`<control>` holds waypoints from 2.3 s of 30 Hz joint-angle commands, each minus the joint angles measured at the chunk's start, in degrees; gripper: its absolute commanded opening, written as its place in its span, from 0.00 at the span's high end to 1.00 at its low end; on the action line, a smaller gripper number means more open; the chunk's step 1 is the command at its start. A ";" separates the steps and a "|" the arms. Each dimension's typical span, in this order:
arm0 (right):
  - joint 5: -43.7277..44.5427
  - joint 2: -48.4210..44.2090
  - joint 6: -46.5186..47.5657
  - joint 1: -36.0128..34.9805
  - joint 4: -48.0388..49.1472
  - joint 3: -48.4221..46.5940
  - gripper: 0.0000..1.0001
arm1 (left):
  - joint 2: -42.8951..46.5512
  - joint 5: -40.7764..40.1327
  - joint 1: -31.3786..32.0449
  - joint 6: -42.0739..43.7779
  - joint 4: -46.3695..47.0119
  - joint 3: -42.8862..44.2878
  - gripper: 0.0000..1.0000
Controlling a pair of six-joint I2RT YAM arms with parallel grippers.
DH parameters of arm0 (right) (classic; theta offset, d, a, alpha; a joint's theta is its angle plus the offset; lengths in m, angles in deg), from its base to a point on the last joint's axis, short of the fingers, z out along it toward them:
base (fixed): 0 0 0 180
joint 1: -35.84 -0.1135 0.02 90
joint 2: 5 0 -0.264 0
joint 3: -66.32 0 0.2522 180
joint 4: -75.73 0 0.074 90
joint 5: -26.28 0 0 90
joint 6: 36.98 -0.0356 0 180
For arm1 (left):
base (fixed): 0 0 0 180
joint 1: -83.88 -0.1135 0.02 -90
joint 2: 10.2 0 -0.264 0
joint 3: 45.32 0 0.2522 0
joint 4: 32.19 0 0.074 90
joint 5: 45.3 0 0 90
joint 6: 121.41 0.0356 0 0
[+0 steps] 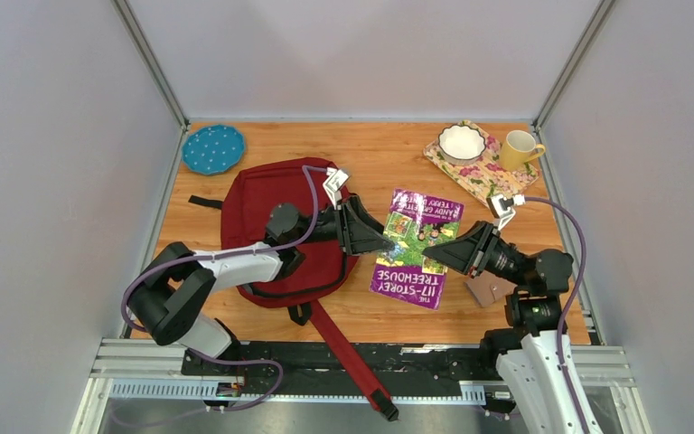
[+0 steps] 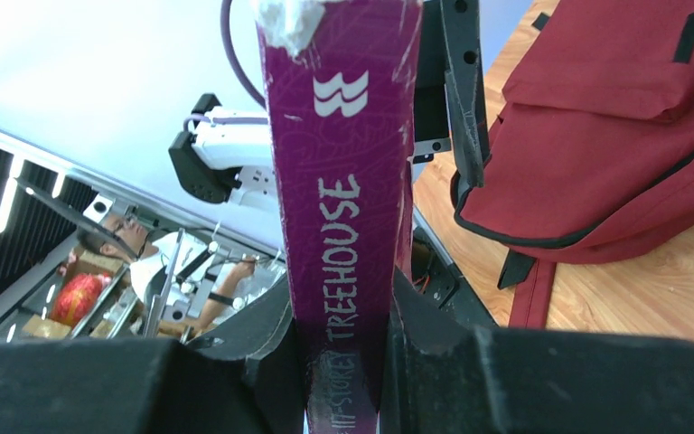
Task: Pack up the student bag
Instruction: Place the book in the student bag.
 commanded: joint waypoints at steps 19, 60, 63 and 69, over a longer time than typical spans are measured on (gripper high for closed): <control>-8.57 10.98 26.93 -3.58 -24.04 -14.73 0.99 | -0.02 8.92 0.17 -7.64 16.15 0.92 1.00; 50.59 8.95 9.26 -42.76 -1.23 4.88 0.08 | 36.72 -47.05 0.09 -1.12 6.47 -29.92 1.00; 50.33 13.08 11.37 -43.04 1.87 1.81 0.07 | 36.19 -49.60 0.09 -2.53 12.09 -33.00 1.00; 47.95 20.38 9.89 -43.13 10.40 0.04 0.06 | 35.66 -49.61 0.00 -3.50 15.62 -33.89 1.00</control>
